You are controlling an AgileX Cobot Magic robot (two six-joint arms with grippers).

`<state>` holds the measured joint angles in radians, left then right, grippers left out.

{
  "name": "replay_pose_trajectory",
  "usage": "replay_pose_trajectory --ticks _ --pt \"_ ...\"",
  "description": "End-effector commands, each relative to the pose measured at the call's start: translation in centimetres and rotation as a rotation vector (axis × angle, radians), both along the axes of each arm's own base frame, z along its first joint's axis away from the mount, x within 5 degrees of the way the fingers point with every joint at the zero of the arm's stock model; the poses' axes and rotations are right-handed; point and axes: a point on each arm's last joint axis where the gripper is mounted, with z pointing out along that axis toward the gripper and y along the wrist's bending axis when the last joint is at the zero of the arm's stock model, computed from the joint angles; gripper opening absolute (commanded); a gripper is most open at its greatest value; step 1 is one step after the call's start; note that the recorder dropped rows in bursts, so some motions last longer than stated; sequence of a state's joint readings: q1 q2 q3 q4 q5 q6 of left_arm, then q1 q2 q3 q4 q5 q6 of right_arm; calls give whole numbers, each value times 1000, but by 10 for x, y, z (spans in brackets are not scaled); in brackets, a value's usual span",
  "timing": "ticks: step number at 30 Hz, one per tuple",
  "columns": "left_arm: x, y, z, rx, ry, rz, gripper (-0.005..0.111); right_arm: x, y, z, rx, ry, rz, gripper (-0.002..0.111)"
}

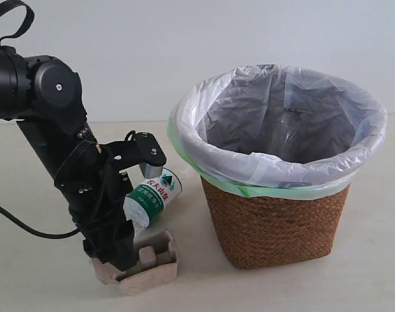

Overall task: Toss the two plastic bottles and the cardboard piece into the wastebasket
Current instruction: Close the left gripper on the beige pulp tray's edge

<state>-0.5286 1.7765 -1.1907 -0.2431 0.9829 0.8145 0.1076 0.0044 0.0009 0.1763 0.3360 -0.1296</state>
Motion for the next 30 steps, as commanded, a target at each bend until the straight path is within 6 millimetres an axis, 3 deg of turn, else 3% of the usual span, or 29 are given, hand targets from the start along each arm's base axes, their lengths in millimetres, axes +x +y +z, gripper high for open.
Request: replay_pose_trajectory --ticks 1,10,23,30 --pt "3 -5 3 -51 -74 -59 66 0 -1 1 -8 -13 -6 0" --pt "7 -8 1 -68 -128 -128 66 0 -1 1 -8 -13 -6 0" --pt "14 -15 -35 -58 -45 -119 66 0 -1 1 -8 -13 -6 0" --pt "16 -18 -37 -85 -58 -89 66 0 -1 1 -8 -13 -6 0"
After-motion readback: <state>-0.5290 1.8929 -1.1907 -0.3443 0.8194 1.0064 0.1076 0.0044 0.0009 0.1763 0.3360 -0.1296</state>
